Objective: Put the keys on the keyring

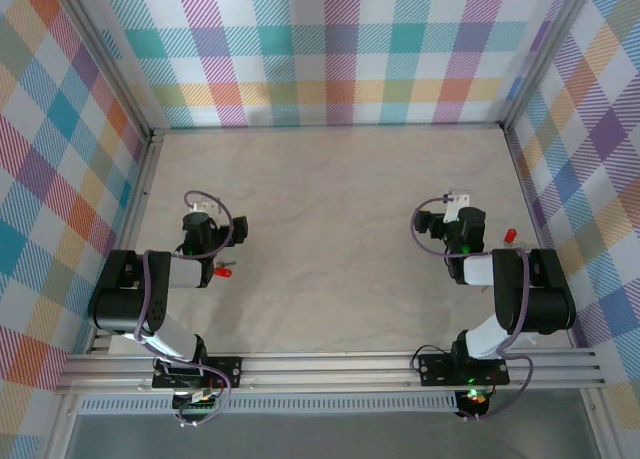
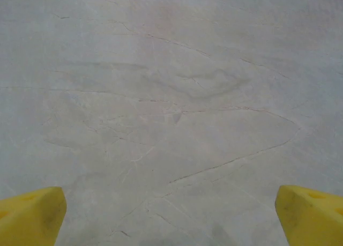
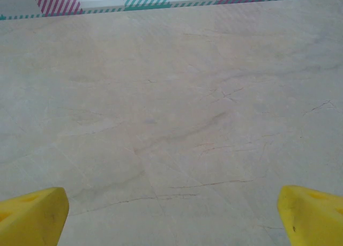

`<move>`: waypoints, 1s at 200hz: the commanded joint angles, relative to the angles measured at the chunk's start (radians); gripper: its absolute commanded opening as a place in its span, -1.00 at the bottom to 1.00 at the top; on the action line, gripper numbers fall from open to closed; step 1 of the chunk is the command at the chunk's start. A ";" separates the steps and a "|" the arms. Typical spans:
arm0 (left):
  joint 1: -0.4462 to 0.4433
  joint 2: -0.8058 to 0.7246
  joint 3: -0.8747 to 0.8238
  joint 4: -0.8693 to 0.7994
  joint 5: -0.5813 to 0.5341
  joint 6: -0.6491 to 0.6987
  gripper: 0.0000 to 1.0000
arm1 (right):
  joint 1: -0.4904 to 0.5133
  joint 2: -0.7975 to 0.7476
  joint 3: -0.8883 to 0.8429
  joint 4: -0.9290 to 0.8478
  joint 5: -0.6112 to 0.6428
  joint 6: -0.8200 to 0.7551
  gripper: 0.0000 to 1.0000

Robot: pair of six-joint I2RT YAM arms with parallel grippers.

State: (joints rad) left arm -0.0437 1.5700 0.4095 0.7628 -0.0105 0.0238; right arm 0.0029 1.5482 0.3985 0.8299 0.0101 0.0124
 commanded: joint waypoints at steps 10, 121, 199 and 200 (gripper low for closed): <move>-0.004 -0.001 0.018 0.032 -0.006 0.012 1.00 | 0.000 -0.010 0.002 0.027 0.001 0.012 0.99; 0.001 -0.002 0.020 0.033 0.002 0.009 1.00 | -0.001 -0.010 0.001 0.025 0.001 0.012 0.99; -0.001 -0.141 0.132 -0.284 0.031 0.003 1.00 | -0.001 -0.160 0.010 -0.112 0.055 0.032 0.99; -0.001 -0.148 0.135 -0.299 0.028 -0.002 1.00 | -0.001 -0.168 0.013 -0.126 0.057 0.031 0.99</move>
State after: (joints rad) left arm -0.0437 1.5475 0.4294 0.6994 0.0093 0.0311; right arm 0.0029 1.5291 0.3985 0.8120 0.0277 0.0193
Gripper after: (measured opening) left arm 0.998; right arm 0.996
